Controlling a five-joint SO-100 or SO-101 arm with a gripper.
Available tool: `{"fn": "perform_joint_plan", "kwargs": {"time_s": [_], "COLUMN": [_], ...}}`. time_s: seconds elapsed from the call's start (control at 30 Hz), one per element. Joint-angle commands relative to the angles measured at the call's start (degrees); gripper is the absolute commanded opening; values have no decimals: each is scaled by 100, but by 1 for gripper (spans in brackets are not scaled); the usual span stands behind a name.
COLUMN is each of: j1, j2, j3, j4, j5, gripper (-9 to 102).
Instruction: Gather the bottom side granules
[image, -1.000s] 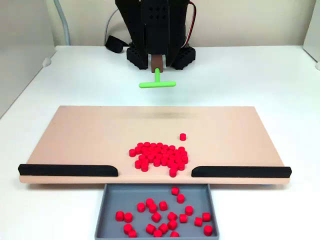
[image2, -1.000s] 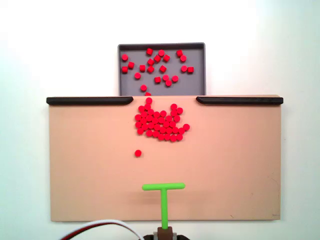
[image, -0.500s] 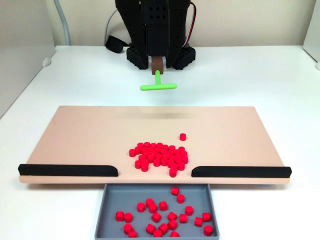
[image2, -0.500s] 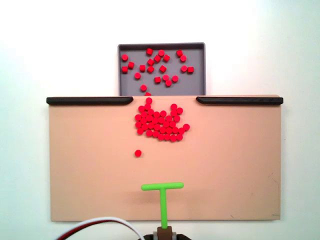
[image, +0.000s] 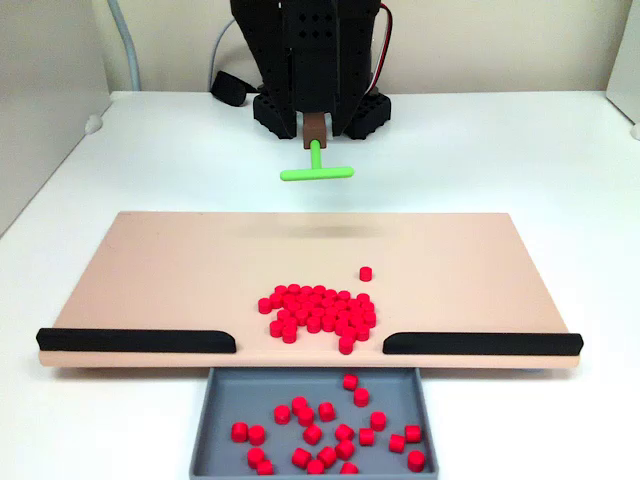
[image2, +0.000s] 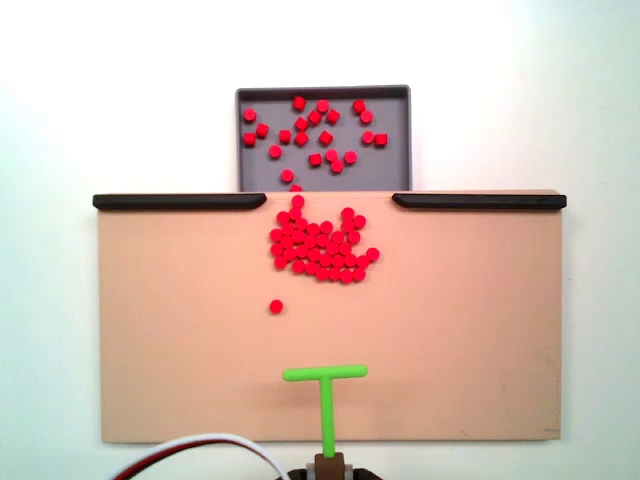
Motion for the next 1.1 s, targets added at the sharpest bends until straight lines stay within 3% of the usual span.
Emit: {"fn": "perform_joint_plan", "kwargs": {"time_s": [0.0,1.07], "j1": [-26,-79], "j2": [70,44], "j3": [-185,-185], "j4": [-26,-26], "j5": [-9,70], "gripper": [0,0]}}
